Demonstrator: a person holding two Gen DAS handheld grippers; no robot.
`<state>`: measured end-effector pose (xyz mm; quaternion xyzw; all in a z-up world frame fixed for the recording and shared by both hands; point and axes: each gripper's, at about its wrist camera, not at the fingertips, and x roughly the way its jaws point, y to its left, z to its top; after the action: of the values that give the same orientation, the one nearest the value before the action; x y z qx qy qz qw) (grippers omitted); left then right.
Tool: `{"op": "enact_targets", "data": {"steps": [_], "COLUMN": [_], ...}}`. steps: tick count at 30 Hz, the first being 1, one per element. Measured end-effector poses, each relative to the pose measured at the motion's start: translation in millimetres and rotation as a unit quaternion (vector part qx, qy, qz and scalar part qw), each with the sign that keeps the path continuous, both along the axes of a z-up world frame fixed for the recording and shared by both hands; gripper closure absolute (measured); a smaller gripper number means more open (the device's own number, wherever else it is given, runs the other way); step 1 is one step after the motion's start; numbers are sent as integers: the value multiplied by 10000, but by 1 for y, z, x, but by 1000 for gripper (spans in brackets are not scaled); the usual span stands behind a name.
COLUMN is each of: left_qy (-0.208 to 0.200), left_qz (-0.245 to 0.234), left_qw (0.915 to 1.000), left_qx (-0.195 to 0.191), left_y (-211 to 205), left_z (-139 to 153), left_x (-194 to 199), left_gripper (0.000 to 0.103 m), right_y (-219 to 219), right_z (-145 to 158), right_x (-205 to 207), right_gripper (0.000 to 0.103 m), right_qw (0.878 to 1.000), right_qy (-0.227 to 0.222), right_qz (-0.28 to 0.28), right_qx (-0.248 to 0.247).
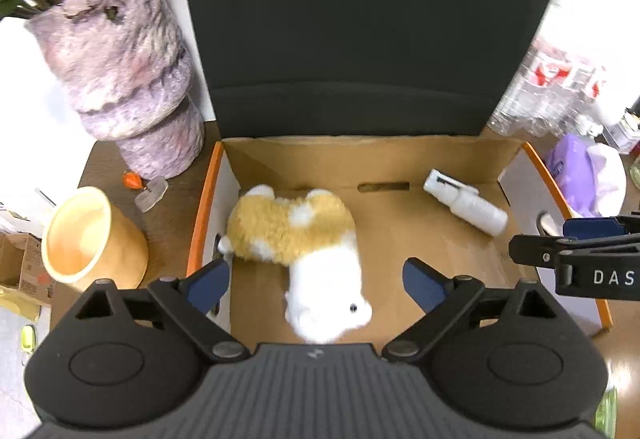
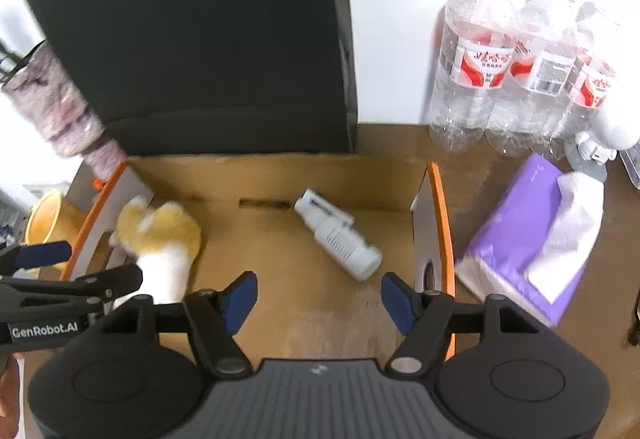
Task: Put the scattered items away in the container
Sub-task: 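Carry the plush and spray bottle into the cardboard box and open both grippers, then withdraw both grippers from the box back over the table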
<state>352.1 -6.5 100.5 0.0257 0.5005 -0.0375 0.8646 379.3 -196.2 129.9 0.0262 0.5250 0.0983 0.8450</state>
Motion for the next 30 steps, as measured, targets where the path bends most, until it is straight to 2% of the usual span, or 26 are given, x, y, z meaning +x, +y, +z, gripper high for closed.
{"op": "enact_targets", "data": {"steps": [7,10,14,16,18,21,22,24,25,27,30], "left_qy": [-349,-922,-1794,-2112,-2225,-2479,-2430,-2302,-2259,-2348,-2428], "left_qz": [53,-9,29,111,183,230,349,610,668,605,452], "left_qw": [9993,9957,9828,9770,9748,9685,9694,9712,9718,9701,9682], "left_qx": [-84,91,437,273,20,51,72,115,12,-90,398], "left_y": [10,13,17,23,31,37,38,38,37,31,15], "left_z": [29,42,42,31,13,-25,-37,-62,-71,-87,-99], "left_x": [-57,-104,-179,-221,-253,-297,-308,-329,-339,-354,-365], "left_gripper": [7,3,0,0,0,0,0,0,0,0,0], "right_y": [-6,-10,-16,-16,-15,-14,-15,-14,-12,-6,2], "right_z": [32,44,43,34,20,-9,-22,-44,-54,-72,-88], "right_x": [-50,-90,-169,-209,-249,-305,-323,-349,-358,-375,-394], "right_gripper": [34,29,15,15,14,11,11,11,11,12,12], "right_qw": [9995,9972,9859,9803,9740,9625,9592,9571,9578,9595,9570], "right_qy": [-280,-624,-1514,-1872,-2194,-2677,-2806,-2884,-2861,-2801,-2876], "right_qz": [67,214,374,372,410,342,266,201,200,289,381], "right_qx": [115,360,608,514,395,285,243,186,191,117,-71]}}
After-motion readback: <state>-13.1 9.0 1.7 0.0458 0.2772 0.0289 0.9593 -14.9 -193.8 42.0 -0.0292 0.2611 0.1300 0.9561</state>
